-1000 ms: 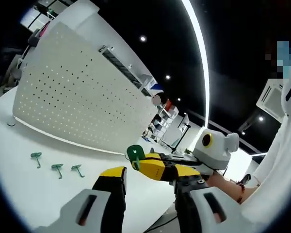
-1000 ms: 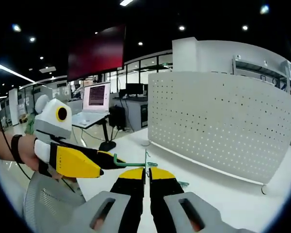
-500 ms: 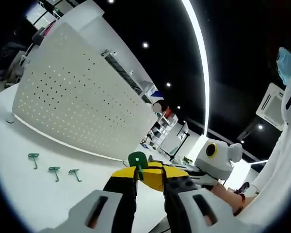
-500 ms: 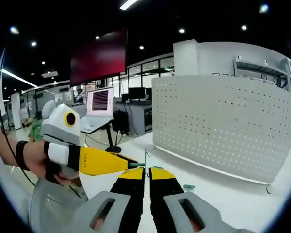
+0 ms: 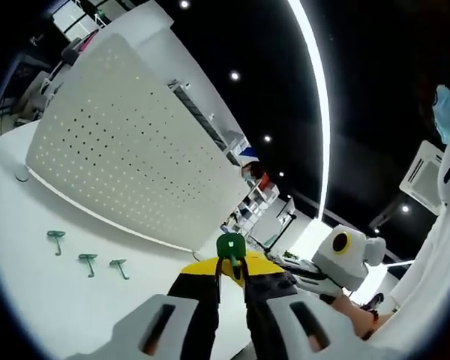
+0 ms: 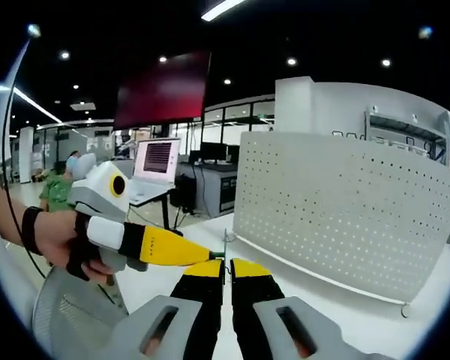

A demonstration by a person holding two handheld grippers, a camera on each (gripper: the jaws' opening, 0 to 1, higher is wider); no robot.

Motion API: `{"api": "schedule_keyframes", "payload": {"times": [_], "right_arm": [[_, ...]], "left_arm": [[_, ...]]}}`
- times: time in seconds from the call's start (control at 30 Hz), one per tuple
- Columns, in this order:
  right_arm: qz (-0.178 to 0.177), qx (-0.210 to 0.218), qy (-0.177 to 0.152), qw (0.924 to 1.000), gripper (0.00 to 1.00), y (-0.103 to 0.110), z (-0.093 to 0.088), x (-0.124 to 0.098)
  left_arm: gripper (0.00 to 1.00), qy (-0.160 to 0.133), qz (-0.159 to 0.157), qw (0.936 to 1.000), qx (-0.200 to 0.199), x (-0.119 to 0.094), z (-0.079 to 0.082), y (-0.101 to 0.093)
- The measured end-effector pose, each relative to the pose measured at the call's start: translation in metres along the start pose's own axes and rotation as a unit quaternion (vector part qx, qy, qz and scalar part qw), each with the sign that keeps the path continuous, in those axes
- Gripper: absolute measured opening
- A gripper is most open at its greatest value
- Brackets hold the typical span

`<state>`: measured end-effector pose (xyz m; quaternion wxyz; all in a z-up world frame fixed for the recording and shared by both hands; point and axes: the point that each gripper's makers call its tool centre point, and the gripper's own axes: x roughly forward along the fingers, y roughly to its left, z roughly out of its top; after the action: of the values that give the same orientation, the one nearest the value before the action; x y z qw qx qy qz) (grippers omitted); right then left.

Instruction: Insert the hook assembly into the mounting plate slot until the hook locks in place.

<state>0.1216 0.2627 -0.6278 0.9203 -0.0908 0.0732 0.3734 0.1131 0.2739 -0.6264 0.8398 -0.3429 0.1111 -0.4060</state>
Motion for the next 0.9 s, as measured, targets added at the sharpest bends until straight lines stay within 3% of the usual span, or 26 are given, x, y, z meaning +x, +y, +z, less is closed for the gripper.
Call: {"api": "schedule_keyframes", "payload": {"times": [0.27, 0.9], "right_arm": [[0.011, -0.015, 0.007, 0.9998, 0.01, 0.0037, -0.005, 0.0011], [0.005, -0.017, 0.011, 0.9998, 0.02, 0.0024, -0.0097, 0.0023]], "left_arm": [[0.06, 0.003, -0.002, 0.9999, -0.01, -0.002, -0.0041, 0.0001], [0.04, 0.018, 0.007, 0.9998, -0.009, -0.0016, -0.0088, 0.005]]}}
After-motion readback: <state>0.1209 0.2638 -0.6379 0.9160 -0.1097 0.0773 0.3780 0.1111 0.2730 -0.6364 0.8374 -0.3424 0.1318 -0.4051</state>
